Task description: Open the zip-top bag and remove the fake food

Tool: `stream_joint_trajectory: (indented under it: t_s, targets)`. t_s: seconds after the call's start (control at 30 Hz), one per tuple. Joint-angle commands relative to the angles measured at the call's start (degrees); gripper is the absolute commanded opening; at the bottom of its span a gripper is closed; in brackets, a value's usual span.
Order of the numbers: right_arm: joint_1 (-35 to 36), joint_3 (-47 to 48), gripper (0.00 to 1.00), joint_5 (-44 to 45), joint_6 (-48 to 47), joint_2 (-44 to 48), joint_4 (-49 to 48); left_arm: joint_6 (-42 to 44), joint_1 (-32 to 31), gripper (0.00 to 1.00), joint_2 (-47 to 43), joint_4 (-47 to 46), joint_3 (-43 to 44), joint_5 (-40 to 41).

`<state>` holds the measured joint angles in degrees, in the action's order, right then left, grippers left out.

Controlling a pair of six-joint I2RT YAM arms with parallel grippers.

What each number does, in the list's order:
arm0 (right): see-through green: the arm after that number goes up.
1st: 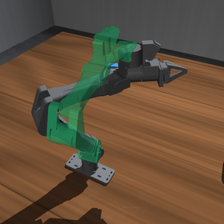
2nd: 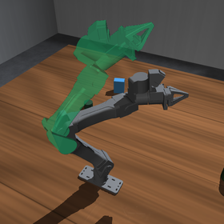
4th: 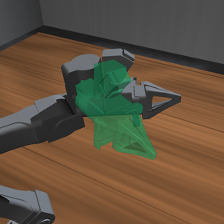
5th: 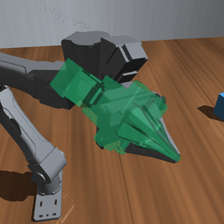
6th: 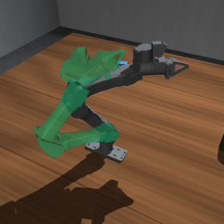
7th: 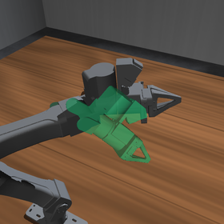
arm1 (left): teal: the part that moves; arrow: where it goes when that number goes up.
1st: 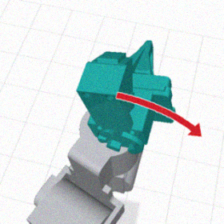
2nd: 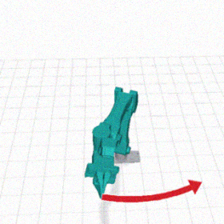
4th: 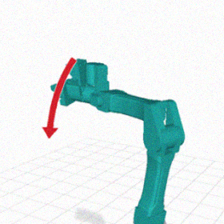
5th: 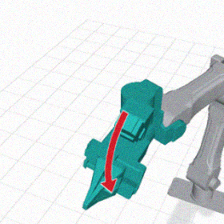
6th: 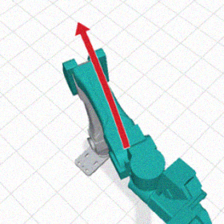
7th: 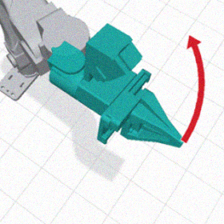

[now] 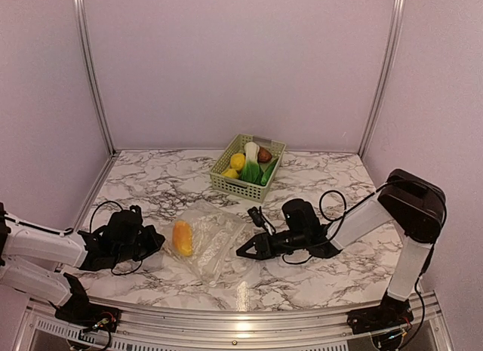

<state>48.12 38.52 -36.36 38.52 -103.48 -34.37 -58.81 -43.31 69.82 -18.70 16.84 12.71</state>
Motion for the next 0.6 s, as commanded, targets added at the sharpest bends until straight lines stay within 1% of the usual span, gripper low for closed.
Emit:
stream_joint_trajectory:
  t_s: [0.0,0.1,0.2,0.27,0.37,0.47,0.5,0.53,0.57]
  targets:
    - [0.59,3.8,0.31,-0.53,2.51,-4.9,-6.75,1.35,-2.25,0.0,0.87,-5.0,0.04,-0.68]
    - [0.59,6.02,0.31,-0.16,2.16,-8.06,-7.6,3.06,-3.42,0.0,1.01,-8.2,-0.12,-3.2]
    - [0.63,7.81,0.32,-0.99,3.28,-10.96,-10.55,5.92,-4.64,0.0,1.09,-10.05,0.14,-5.83]
    - [0.61,8.6,0.33,-1.47,3.95,-12.27,-11.8,7.57,-4.77,0.0,0.69,-8.4,0.74,-6.52]
    - [0.66,8.8,0.38,-1.16,4.23,-13.09,-12.37,8.21,-4.85,0.01,-1.79,-4.98,0.62,-5.08]
    - [0.61,8.74,0.43,-0.46,3.86,-13.61,-11.55,8.42,-4.61,0.23,-5.62,-1.44,0.23,-1.52]
    - [0.63,8.64,0.46,-0.24,3.84,-13.66,-11.51,8.69,-4.55,0.3,-6.5,-0.44,0.32,-0.41]
    - [0.58,8.56,0.49,-0.09,3.84,-13.96,-11.44,8.93,-4.37,0.4,-7.16,1.3,0.61,0.68]
    - [0.63,8.52,0.53,-0.04,3.88,-14.17,-11.39,9.15,-4.15,0.47,-7.57,2.45,1.04,1.54]
